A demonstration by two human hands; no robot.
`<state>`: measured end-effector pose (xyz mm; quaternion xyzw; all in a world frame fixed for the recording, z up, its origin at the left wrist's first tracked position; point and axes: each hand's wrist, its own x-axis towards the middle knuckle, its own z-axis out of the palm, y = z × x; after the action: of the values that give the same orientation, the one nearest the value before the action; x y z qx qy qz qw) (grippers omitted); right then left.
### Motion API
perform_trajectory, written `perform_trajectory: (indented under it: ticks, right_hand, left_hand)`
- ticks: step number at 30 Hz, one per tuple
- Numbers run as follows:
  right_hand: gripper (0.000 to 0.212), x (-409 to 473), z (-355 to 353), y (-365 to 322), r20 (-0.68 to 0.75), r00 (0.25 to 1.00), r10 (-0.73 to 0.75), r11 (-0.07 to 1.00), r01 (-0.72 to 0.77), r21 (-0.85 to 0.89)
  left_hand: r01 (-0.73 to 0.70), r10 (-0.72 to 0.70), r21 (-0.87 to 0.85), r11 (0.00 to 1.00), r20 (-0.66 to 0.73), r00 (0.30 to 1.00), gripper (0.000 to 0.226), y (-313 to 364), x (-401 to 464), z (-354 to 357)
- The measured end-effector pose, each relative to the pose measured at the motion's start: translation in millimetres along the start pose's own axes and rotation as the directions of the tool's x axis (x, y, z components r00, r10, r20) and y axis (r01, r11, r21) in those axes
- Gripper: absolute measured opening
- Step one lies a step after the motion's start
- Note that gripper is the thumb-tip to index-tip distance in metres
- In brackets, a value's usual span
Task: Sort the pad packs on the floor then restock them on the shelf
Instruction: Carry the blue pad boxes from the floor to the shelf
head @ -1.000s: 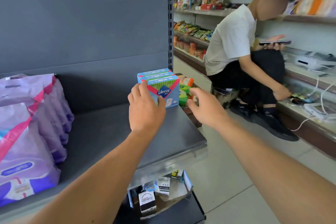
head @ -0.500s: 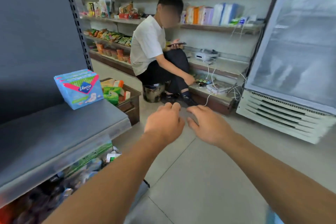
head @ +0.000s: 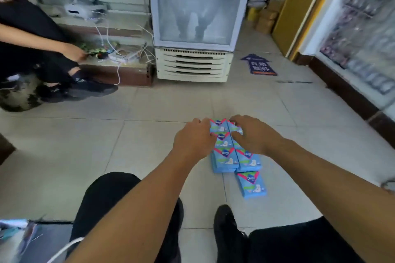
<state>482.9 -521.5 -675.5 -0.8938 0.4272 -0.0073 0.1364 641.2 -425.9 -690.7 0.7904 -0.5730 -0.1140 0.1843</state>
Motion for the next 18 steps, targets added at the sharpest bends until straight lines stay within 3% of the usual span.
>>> perform_trajectory:
  ticks: [6,13,18]
  right_hand:
    - [0.060,-19.7,59.9,100.0,0.157,0.926,0.344,0.932,-0.357,0.064]
    - [0.070,-14.9,185.8,185.1,0.304,0.802,0.515,0.801,-0.576,0.162]
    - [0.083,16.4,271.6,222.8,0.351,0.740,0.573,0.744,-0.650,0.156]
  left_hand:
    - [-0.006,0.010,-0.018,1.000,0.252,0.968,0.036,32.0,29.4,107.9]
    - [0.121,-0.097,-0.029,0.992,0.430,0.898,0.039,40.8,53.4,238.1]
    - [0.194,-0.169,0.007,0.981,0.521,0.836,0.039,31.8,76.6,319.4]
